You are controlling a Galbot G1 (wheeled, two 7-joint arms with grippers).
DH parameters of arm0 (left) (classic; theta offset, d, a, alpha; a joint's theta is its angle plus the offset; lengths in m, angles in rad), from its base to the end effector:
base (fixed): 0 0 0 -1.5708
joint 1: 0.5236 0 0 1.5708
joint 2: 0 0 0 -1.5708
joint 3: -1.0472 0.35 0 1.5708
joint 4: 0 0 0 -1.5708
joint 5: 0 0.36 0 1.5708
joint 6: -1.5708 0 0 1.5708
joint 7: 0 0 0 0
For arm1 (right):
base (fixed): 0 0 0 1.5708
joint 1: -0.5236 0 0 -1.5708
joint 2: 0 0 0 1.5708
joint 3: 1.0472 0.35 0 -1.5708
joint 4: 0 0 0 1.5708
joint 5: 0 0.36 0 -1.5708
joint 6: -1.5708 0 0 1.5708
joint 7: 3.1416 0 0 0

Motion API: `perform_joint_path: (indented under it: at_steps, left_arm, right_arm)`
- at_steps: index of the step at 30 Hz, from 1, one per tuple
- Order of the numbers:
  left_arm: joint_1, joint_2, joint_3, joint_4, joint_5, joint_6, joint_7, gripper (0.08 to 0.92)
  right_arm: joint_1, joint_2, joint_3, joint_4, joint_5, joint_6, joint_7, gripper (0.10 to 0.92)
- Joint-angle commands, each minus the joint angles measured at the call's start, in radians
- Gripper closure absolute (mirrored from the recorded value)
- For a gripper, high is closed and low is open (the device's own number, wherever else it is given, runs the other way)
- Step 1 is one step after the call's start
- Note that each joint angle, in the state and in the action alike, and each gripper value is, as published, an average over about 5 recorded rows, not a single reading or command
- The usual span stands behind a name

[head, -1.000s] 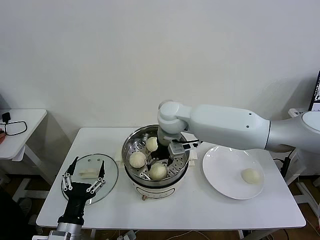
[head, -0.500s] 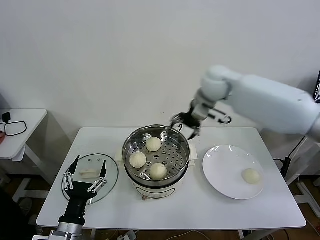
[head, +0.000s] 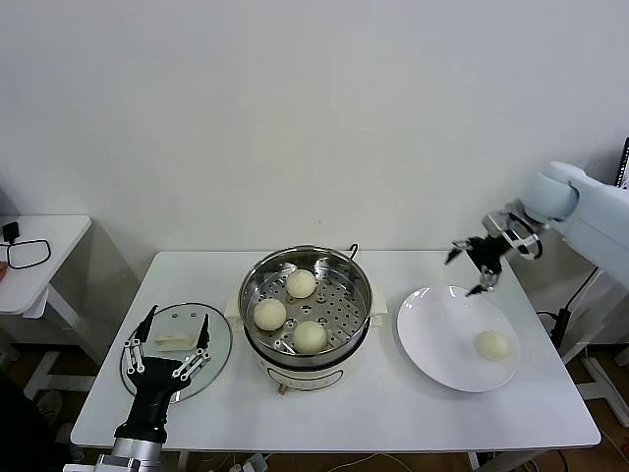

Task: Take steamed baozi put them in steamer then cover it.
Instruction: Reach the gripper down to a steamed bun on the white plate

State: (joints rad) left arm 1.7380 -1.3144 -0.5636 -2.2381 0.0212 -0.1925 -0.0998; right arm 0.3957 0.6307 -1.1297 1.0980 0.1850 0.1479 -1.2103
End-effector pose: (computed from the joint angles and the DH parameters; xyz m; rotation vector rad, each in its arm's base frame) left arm 0.1412 0.0432 -0.2727 0.0805 2.9368 0.3300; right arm 0.5531 -0.2267 -0.0978 1.4850 -1.3582 1.4082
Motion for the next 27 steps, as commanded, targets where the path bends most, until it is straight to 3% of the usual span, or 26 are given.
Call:
perform_joint_path:
  at_steps: [1, 27]
  left_arm:
    - [0.002, -0.002, 0.000, 0.000, 0.001, -0.001, 0.000, 0.177]
    - [0.001, -0.010, -0.008, 0.008, 0.000, -0.001, -0.001, 0.177]
  right_arm:
    - [-0.150, -0.073, 0.017, -0.063, -0.017, -0.064, 0.019, 0.203]
    - [-0.236, 0.047, 0.025, -0.192, -0.090, -0.084, 0.042, 0.203]
